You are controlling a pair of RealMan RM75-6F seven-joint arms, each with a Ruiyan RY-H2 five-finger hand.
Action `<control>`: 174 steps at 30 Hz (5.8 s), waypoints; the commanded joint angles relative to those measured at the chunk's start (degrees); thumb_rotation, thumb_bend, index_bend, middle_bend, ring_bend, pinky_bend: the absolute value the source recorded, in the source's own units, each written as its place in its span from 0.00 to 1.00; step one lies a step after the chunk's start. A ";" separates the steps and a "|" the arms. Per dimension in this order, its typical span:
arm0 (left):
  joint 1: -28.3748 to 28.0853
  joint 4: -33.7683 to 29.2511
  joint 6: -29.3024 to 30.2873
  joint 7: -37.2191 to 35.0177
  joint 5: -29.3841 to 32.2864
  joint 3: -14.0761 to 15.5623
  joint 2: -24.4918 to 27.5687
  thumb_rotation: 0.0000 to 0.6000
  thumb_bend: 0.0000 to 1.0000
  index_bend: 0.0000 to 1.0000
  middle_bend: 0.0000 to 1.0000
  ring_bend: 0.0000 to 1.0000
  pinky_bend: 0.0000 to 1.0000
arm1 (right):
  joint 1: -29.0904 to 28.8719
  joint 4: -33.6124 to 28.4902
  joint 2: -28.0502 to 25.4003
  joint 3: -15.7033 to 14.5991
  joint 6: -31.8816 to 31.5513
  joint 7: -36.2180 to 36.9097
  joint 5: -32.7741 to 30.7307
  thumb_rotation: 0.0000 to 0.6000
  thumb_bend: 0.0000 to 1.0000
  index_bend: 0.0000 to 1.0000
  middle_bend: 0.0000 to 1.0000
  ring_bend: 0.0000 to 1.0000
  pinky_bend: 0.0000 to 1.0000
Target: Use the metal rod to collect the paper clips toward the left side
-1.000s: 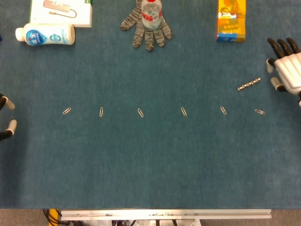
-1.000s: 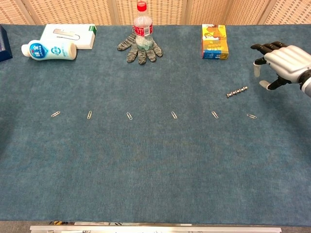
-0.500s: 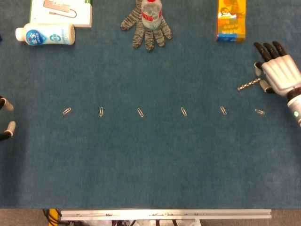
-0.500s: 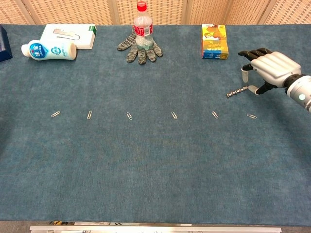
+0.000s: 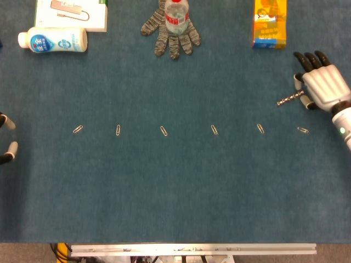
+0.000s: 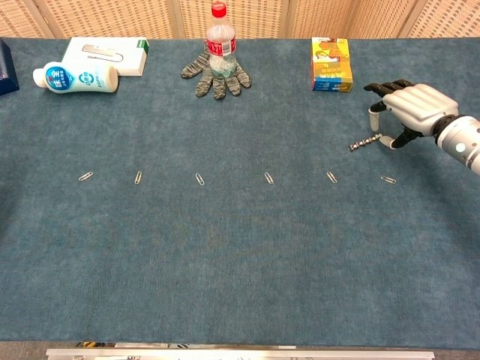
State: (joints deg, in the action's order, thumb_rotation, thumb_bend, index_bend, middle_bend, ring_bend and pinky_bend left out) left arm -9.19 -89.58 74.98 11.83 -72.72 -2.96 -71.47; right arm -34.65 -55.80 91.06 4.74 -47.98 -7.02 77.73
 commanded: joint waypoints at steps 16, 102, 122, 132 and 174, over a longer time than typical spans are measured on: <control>0.05 0.38 -0.37 -0.49 0.08 0.05 0.01 1.00 0.29 0.42 0.33 0.28 0.25 | -1.08 -0.73 0.21 0.16 2.10 -2.34 -2.13 1.00 0.30 0.49 0.00 0.00 0.00; 0.94 -1.34 1.12 0.33 -0.49 0.07 0.51 1.00 0.29 0.42 0.33 0.28 0.25 | 4.77 -28.88 -18.06 -2.89 -6.31 -16.67 -6.46 1.00 0.31 0.66 0.05 0.00 0.00; 1.27 -1.50 1.83 0.58 -0.97 0.22 0.06 1.00 0.29 0.42 0.33 0.28 0.25 | 6.69 -32.52 -20.19 -6.51 -5.60 -22.42 -10.48 1.00 0.31 0.66 0.05 0.00 0.00; 1.18 -1.41 1.65 0.53 -0.95 0.14 0.05 1.00 0.29 0.42 0.33 0.28 0.25 | 6.89 -30.72 -19.20 -6.98 -5.06 -22.56 -11.34 1.00 0.31 0.66 0.05 0.00 0.00; 2.60 0.30 2.26 -2.24 -1.25 0.59 -0.06 1.00 0.29 0.42 0.33 0.28 0.27 | 1.53 -26.98 -10.93 -2.22 -4.12 -18.29 -6.87 1.00 0.31 0.66 0.05 0.00 0.00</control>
State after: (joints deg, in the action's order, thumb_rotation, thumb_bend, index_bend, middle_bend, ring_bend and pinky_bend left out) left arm -6.61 -89.29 77.24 9.61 -73.97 -2.37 -71.53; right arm -33.03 -82.86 80.02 2.43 -52.19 -25.38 70.79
